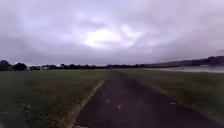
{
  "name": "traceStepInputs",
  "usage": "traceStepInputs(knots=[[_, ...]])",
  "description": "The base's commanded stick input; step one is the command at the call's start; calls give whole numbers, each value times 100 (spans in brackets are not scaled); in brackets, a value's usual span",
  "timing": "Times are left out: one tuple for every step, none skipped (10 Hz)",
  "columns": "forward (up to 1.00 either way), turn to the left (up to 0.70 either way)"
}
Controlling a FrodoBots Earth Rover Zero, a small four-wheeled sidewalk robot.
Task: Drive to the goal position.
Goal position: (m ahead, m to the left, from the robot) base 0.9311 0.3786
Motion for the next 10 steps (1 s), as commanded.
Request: traceStepInputs(knots=[[50, 0], [50, 0], [50, 0], [50, 2], [50, 6], [50, 11], [50, 16], [50, 20], [50, 25], [50, 25]])
